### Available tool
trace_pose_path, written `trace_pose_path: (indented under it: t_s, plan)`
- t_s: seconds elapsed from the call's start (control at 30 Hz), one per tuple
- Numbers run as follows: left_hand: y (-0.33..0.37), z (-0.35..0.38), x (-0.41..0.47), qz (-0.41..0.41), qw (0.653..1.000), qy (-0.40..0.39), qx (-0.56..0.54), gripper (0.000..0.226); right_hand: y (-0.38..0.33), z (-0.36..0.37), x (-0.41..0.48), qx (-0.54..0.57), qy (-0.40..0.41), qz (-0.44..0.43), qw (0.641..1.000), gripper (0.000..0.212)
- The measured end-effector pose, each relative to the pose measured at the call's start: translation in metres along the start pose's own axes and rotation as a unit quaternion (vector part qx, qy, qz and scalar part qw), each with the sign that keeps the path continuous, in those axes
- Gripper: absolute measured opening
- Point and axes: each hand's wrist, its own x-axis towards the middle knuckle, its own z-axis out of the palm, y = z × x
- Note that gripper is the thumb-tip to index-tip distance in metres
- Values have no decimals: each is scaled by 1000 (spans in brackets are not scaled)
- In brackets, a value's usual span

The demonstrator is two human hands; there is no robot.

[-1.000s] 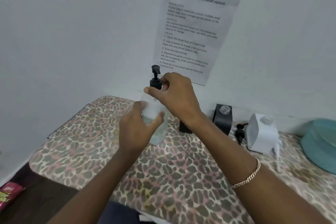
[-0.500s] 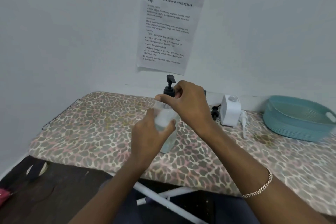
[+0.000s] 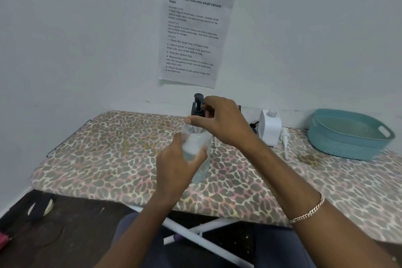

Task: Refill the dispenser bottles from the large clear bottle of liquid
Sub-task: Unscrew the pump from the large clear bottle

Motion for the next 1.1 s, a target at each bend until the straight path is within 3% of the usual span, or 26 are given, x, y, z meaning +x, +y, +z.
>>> trace_pose_path:
  t_s: [0.1, 0.17, 0.3, 0.47, 0.57, 0.7, 0.87, 1.1]
  plan:
    - [-3, 0, -1, 5, 1000, -9, -8, 52, 6, -13, 6, 1, -68, -28, 997, 35]
    - [-3, 0, -2, 10, 1000, -11, -15, 53, 14, -23, 10, 69, -122, -33, 990, 19]
    - [-5, 1, -4, 11, 1000, -13, -17, 53, 24, -20, 6, 191, -157, -10, 969, 28]
    - [-4, 0, -3, 3, 1000, -19, -12, 53, 13, 4, -7, 157, -30, 38, 986, 60]
    - [-4, 0, -4, 4, 1000, -15, -7, 52, 12, 19, -12, 198, 40, 43, 978, 52]
    - [-5, 1, -5, 7, 1000, -15, -12, 52, 22, 20, -16, 252, 28, 16, 967, 29]
    - [-3, 1, -6, 13, 1000, 0, -19, 52, 22, 16, -22, 223, 13, -13, 975, 38]
    - [6, -1, -11, 16, 999, -1, -29, 52, 17, 23, -24, 217, 77, 19, 973, 49]
